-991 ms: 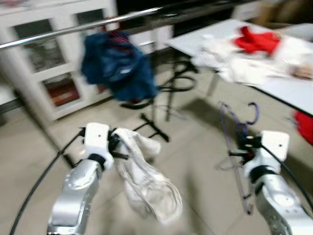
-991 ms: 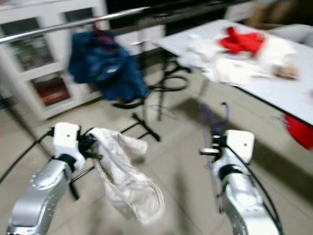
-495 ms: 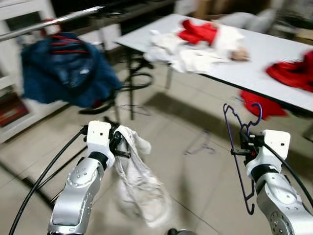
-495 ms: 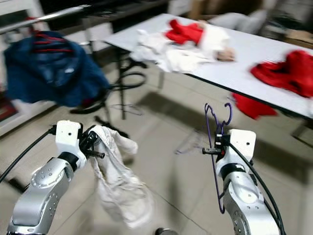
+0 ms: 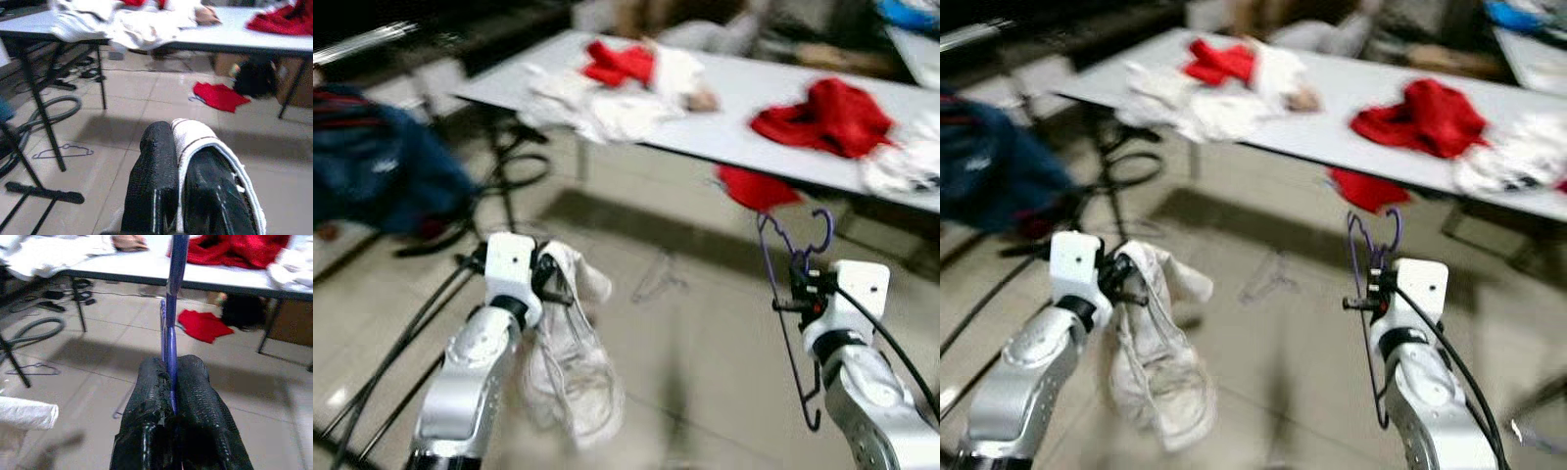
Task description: Hang hanger
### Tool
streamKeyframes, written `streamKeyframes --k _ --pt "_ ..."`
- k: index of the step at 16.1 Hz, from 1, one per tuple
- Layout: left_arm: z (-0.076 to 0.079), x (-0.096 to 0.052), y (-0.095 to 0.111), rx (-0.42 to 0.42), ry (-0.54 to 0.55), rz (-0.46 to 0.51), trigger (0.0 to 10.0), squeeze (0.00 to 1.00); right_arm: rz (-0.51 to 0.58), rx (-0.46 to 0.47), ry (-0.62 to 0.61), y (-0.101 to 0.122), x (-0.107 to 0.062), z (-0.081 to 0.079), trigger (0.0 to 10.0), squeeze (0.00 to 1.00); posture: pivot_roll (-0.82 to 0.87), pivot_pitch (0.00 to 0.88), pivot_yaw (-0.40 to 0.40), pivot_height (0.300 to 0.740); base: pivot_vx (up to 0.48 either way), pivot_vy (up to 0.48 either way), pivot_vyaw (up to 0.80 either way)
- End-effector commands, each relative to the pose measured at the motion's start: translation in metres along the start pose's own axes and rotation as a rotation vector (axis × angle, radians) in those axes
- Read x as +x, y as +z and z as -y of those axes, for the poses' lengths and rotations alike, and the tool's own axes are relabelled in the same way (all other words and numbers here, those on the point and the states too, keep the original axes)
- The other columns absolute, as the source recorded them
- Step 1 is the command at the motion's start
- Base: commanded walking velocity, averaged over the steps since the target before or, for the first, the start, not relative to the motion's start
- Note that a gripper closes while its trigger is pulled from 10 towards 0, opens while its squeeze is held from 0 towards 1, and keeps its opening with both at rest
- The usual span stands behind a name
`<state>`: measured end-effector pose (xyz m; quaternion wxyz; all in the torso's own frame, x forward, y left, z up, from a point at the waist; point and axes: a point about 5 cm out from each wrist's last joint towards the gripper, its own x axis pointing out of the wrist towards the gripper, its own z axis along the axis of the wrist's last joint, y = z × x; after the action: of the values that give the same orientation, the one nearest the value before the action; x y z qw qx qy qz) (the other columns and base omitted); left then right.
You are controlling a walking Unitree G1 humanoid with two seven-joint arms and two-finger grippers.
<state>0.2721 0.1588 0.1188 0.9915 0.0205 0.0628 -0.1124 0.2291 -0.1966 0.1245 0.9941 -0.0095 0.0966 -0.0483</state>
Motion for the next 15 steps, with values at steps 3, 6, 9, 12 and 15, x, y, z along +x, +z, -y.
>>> streamKeyframes --k 3,6,9,12,15 --pt "0.0033 0.003 0.0138 0.001 -0.028 0.076 10.0 0.0 0.018 -0.016 -0.001 0.0023 0.0014 -0.0012 10.0 0.0 -0.12 0.0 0.02 0.74 0.172 0.0 -0.14" --pt "0.0012 0.0041 0.0153 -0.011 -0.032 0.082 10.0 0.0 0.026 -0.018 0.006 0.0022 0.001 -0.0036 10.0 0.0 -0.12 0.0 0.023 0.74 0.358 0.0 0.0" --pt "-0.0012 0.0063 0.0165 -0.01 -0.034 0.087 10.0 0.0 0.036 -0.011 0.016 0.0028 0.0009 -0.0049 10.0 0.0 -0.12 0.0 0.029 0.74 0.389 0.0 0.0" --pt "0.0 0.0073 0.0143 -0.004 -0.028 0.076 10.0 0.0 0.038 -0.015 0.017 0.0022 0.0009 -0.0055 10.0 0.0 -0.12 0.0 0.034 0.74 0.214 0.0 0.0" --pt "0.0008 0.008 0.0133 0.001 -0.026 0.079 10.0 0.0 0.039 -0.022 0.016 0.0022 0.0008 -0.0054 10.0 0.0 -0.12 0.0 0.034 0.74 0.0 0.0 0.0"
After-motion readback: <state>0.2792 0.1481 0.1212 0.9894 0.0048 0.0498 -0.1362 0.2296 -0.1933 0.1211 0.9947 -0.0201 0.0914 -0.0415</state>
